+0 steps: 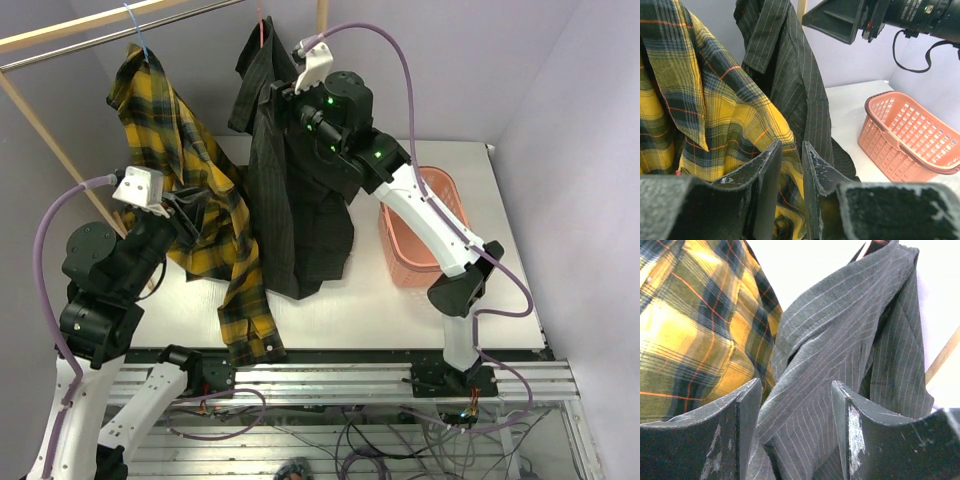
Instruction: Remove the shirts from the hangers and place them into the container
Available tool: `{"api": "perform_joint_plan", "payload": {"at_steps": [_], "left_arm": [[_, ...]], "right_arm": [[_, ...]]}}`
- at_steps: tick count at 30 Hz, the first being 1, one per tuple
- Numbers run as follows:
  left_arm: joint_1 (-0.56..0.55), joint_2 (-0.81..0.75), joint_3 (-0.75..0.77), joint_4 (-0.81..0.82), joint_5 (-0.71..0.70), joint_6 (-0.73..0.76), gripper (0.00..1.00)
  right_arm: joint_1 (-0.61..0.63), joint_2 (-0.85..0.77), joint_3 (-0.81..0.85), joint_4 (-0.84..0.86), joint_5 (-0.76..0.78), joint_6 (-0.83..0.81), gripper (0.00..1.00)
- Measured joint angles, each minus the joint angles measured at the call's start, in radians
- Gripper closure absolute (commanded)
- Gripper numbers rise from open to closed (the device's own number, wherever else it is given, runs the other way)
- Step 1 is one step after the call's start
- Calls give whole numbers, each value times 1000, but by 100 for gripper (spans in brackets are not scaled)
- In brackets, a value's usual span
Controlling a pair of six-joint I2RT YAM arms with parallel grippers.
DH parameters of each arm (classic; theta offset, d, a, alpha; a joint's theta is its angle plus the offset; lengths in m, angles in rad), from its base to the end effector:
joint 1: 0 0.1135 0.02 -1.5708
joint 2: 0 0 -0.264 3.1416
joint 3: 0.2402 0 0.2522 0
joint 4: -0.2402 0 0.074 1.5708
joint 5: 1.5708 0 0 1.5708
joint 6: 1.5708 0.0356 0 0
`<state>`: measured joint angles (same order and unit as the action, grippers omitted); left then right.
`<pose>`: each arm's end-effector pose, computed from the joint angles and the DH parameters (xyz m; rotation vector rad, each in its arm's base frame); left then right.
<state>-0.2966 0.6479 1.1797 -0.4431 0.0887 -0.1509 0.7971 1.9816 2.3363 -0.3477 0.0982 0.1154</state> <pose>0.0940 -0.0320 0.4585 0.1812 1.4860 -0.4273 0.3126 0.3150 0.4976 -0.4596 1.5324 0.6385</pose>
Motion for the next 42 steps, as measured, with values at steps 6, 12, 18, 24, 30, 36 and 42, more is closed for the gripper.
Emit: {"api": "perform_joint_plan", "payload": {"at_steps": [6, 12, 18, 24, 30, 36, 42], "left_arm": [[0, 0, -11, -16, 0, 1, 67], [0, 0, -11, -20, 0, 1, 67], [0, 0, -18, -20, 1, -4, 68], [0, 0, -22, -20, 1, -7, 68], [0, 2, -23, -20, 1, -8, 68], [0, 6, -29, -19, 2, -14, 69], [0, 21, -32, -19, 2, -14, 69]], "right_arm": [[31, 0, 3, 14, 11, -5, 41], [49, 21, 29, 6, 32, -9, 43], [42, 64, 29, -43, 66, 5, 45], [-5, 44, -32, -80, 80, 47, 47], [-148, -65, -216, -49, -7, 108, 54], [-294, -74, -203, -19, -154, 135, 55], [-304, 5, -33, -11, -295, 130, 56]]}}
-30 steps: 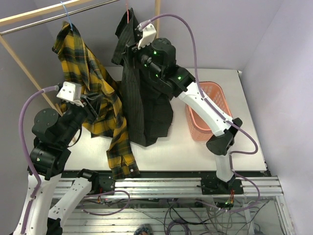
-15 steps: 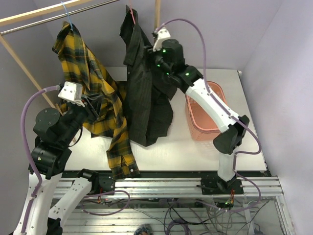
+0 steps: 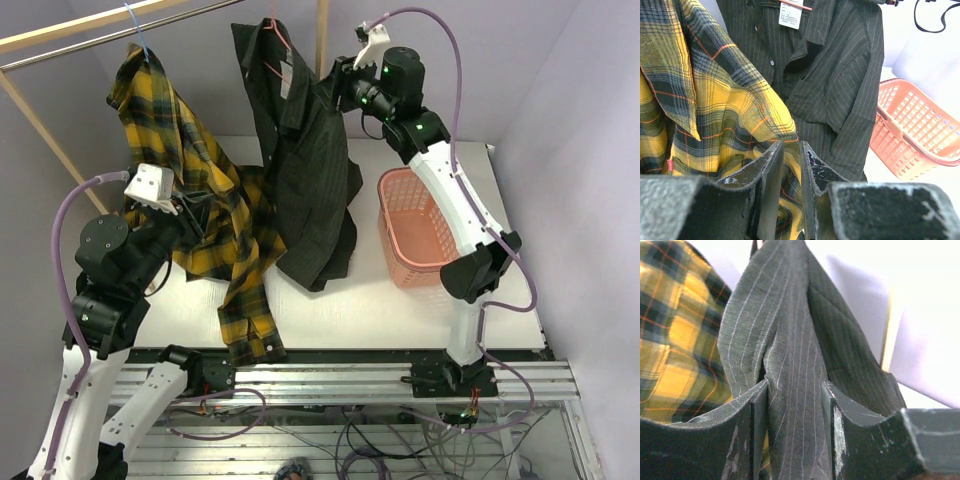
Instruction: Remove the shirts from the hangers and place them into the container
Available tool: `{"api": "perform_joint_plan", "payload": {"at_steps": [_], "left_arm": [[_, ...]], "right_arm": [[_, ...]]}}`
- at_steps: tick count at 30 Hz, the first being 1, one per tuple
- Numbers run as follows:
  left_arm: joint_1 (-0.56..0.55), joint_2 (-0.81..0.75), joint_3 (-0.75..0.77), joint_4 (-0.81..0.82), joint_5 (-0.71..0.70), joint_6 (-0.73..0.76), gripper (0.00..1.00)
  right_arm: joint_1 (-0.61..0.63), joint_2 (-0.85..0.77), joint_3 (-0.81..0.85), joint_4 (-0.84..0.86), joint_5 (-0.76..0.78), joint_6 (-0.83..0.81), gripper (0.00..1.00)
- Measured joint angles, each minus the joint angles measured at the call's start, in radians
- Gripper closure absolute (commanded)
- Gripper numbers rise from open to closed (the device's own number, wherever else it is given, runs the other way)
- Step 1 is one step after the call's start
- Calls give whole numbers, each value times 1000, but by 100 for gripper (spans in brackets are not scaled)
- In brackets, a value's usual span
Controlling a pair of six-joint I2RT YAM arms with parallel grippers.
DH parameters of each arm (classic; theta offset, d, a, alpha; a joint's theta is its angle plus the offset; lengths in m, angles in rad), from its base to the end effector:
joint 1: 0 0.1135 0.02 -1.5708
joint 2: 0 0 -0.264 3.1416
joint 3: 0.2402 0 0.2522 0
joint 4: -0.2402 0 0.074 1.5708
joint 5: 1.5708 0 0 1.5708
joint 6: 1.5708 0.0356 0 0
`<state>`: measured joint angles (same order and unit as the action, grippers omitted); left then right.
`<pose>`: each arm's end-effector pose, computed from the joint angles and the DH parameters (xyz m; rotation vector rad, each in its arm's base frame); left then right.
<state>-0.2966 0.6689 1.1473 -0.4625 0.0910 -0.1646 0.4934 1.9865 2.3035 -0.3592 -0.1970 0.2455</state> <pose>0.1063 -0.0359 0.4450 0.1760 1.5614 -0.4341 0.3926 0.2190 0.4838 -0.3600 1.6220 0.7250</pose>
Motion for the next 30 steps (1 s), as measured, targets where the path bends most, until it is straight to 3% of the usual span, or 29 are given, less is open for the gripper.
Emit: {"api": "perform_joint_plan", "payload": {"at_steps": [6, 11, 12, 22, 26, 30], "left_arm": [[0, 1, -2, 0, -1, 0, 69], [0, 2, -10, 0, -1, 1, 69], [0, 3, -10, -1, -1, 0, 68], [0, 51, -6, -15, -9, 5, 45], [0, 78, 9, -40, -29, 11, 45], [0, 65, 9, -48, -43, 19, 52]], "right_arm": [[7, 37, 37, 11, -62, -6, 62], [7, 76, 55, 10, -81, -14, 90], [7, 77, 50, 11, -81, -14, 100], [7, 77, 50, 18, -77, -33, 100], [7, 77, 53, 41, -68, -43, 100], [7, 77, 53, 85, -53, -43, 100]]}}
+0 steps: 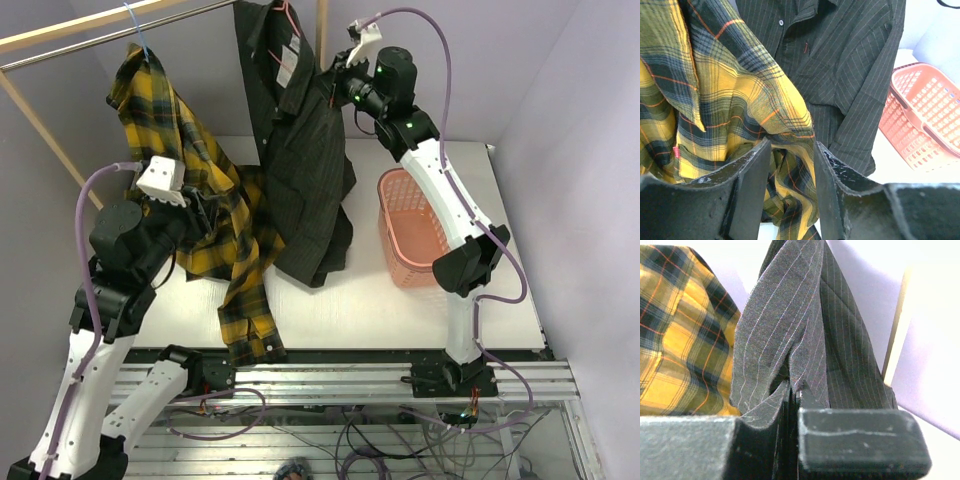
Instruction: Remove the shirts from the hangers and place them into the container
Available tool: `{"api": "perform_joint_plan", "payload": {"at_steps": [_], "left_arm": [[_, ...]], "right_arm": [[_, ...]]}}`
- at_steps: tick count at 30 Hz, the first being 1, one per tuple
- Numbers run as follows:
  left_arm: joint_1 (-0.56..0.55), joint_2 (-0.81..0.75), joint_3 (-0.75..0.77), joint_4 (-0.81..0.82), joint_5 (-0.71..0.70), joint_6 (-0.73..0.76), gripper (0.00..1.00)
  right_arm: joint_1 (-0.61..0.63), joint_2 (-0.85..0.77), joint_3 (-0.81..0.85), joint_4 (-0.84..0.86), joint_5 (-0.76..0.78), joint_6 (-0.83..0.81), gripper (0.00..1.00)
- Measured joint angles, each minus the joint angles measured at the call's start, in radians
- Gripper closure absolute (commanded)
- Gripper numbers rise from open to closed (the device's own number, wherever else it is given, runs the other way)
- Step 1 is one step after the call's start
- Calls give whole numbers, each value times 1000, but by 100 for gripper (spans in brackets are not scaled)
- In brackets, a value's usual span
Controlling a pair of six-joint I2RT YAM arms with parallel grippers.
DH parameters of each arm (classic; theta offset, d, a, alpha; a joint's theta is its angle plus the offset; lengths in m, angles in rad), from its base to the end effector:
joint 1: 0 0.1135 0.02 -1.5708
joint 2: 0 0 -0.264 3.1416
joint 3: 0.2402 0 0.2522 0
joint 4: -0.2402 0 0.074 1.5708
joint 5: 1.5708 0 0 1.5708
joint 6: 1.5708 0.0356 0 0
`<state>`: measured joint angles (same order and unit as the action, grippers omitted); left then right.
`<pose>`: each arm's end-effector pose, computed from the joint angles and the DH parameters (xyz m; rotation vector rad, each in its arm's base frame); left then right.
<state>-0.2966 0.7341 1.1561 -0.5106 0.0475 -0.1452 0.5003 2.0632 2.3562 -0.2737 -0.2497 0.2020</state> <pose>0.1258 -0.0402 0.4357 0.1627 1.6648 -0.3741 0.4086 0.2334 0.4764 -0.4369 1.5401 0.7440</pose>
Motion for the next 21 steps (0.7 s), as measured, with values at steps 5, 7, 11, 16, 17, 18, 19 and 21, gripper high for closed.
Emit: {"api": "perform_joint_plan", "payload": {"at_steps": [5, 7, 11, 16, 17, 18, 19, 21], "left_arm": [[0, -36, 0, 3, -7, 9, 54], [0, -43, 0, 6, -11, 11, 55], [0, -33, 0, 5, -14, 14, 55], [0, 1, 13, 8, -14, 16, 54], [0, 13, 22, 10, -14, 17, 53], [0, 26, 33, 12, -14, 18, 53], [0, 37, 43, 13, -14, 19, 53], [0, 65, 68, 21, -14, 20, 51]], "right_arm": [[-1, 0, 18, 50, 0, 10, 100], [-1, 0, 26, 67, -4, 14, 100], [-1, 0, 50, 71, -12, 18, 100], [0, -23, 39, 34, -14, 7, 100], [0, -37, 30, 21, -13, 0, 100], [0, -52, 18, 12, -13, -5, 100], [0, -75, -5, 2, -13, -13, 100], [0, -129, -54, -25, -13, -29, 100]]}}
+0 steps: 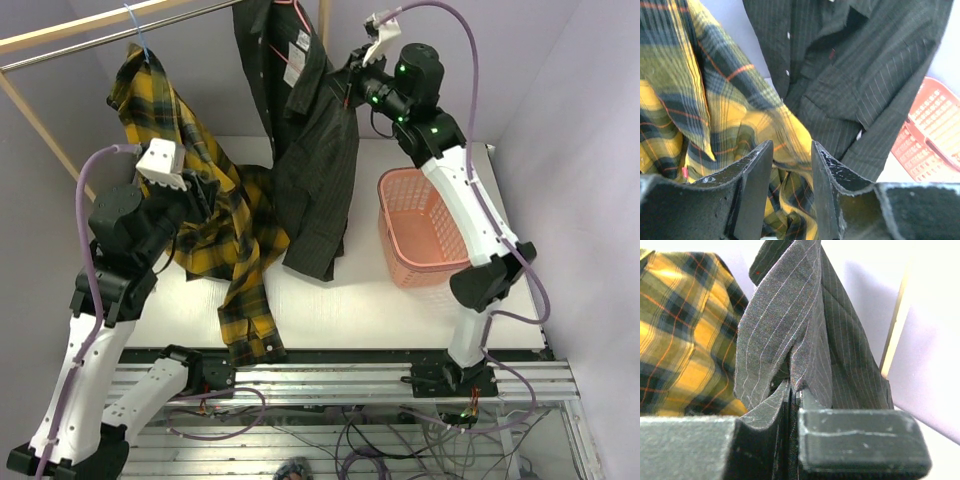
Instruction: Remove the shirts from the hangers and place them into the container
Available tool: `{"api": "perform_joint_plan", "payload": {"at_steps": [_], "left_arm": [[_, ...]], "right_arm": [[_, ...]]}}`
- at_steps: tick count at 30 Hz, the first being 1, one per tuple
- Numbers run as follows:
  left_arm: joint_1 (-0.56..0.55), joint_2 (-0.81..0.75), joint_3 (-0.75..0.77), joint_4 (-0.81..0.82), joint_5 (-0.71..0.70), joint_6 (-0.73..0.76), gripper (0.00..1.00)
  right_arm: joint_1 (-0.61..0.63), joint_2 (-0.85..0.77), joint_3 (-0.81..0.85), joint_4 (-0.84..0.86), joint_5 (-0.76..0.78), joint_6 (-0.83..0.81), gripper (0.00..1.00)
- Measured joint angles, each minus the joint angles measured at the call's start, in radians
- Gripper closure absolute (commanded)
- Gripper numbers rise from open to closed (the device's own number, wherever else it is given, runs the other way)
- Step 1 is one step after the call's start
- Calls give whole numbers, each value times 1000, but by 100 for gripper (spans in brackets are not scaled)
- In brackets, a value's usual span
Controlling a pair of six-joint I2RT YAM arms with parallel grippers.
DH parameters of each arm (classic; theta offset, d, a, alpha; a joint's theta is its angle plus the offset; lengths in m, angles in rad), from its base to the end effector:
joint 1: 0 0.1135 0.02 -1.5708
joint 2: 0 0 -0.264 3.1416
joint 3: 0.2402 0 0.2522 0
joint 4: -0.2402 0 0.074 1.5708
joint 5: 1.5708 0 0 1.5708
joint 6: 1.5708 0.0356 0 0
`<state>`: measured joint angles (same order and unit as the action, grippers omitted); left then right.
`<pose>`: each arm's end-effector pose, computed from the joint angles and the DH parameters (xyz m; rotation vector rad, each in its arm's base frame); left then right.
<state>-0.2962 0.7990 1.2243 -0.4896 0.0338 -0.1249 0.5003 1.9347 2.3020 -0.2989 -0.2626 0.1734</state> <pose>0.1370 -0.0431 0.4514 0.1668 1.6381 -0.3498 0.3721 0.2140 0.5116 -0.4638 1.4788 0.7344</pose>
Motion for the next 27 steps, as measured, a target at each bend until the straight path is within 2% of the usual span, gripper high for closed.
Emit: {"api": "perform_joint_plan", "payload": {"at_steps": [12, 19, 21, 24, 27], "left_arm": [[0, 183, 138, 113, 43, 26, 44], [-5, 249, 137, 232, 85, 105, 41], [-9, 240, 101, 323, 92, 148, 41], [-10, 214, 43, 420, 111, 198, 42], [-14, 237, 74, 447, 153, 239, 42]], "right_arm": [[0, -336, -302, -110, -73, -64, 100], [0, -576, -599, -149, -162, -62, 100], [0, -633, -673, -160, -191, -58, 100], [0, -707, -758, -183, -225, -47, 100], [0, -771, -818, -201, -240, -31, 100]]}}
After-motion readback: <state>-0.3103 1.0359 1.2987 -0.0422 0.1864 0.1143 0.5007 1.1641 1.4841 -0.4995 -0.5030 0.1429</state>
